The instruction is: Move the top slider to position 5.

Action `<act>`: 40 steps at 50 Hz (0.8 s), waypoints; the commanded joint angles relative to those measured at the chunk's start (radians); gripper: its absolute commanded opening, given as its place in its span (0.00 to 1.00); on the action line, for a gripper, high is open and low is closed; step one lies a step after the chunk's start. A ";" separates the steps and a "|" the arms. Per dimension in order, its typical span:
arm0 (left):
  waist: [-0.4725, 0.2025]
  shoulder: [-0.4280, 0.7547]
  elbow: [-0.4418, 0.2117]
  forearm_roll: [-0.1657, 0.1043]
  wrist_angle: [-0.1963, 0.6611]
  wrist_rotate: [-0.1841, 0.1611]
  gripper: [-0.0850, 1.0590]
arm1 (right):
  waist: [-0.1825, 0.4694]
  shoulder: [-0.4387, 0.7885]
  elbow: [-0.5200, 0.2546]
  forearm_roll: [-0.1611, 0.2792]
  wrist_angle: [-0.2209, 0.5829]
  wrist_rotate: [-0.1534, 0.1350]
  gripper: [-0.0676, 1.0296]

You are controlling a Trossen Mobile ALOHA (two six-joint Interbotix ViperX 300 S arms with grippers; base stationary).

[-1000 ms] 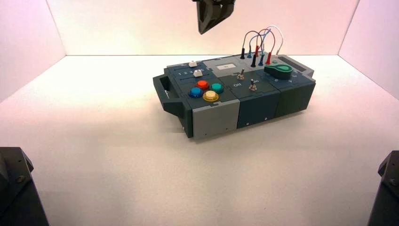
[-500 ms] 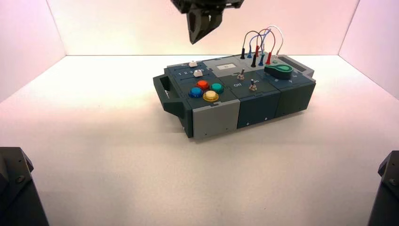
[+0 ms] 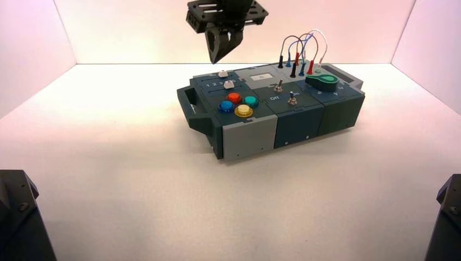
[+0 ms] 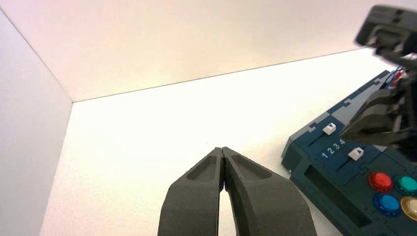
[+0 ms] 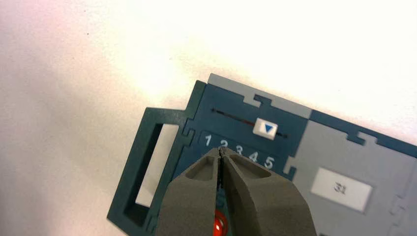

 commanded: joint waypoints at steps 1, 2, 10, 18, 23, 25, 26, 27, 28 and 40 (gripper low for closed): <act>0.005 0.000 -0.023 0.002 -0.009 0.003 0.05 | 0.008 0.008 -0.052 0.005 -0.003 0.003 0.04; 0.003 0.000 -0.023 0.002 -0.009 0.003 0.05 | 0.008 0.014 -0.057 0.005 -0.003 0.003 0.04; 0.005 0.000 -0.023 0.002 -0.009 0.003 0.05 | 0.005 0.049 -0.087 0.005 -0.003 0.015 0.04; 0.005 0.000 -0.023 0.002 -0.011 0.002 0.05 | -0.002 0.077 -0.115 0.003 0.005 0.017 0.04; 0.005 0.000 -0.025 0.002 -0.011 0.002 0.05 | -0.005 0.091 -0.129 0.002 0.011 0.020 0.04; 0.005 0.000 -0.026 0.002 -0.011 0.003 0.05 | -0.009 0.095 -0.133 0.000 0.012 0.021 0.04; 0.003 0.000 -0.026 0.000 -0.012 0.003 0.05 | -0.011 0.097 -0.133 0.000 0.014 0.021 0.04; 0.005 0.000 -0.025 0.002 -0.012 0.003 0.05 | -0.012 0.100 -0.135 0.000 0.014 0.023 0.04; 0.005 0.000 -0.026 0.000 -0.012 0.003 0.05 | -0.015 0.101 -0.137 -0.002 0.014 0.023 0.04; 0.003 0.000 -0.026 0.002 -0.014 0.002 0.05 | -0.061 0.115 -0.135 -0.005 0.014 0.026 0.04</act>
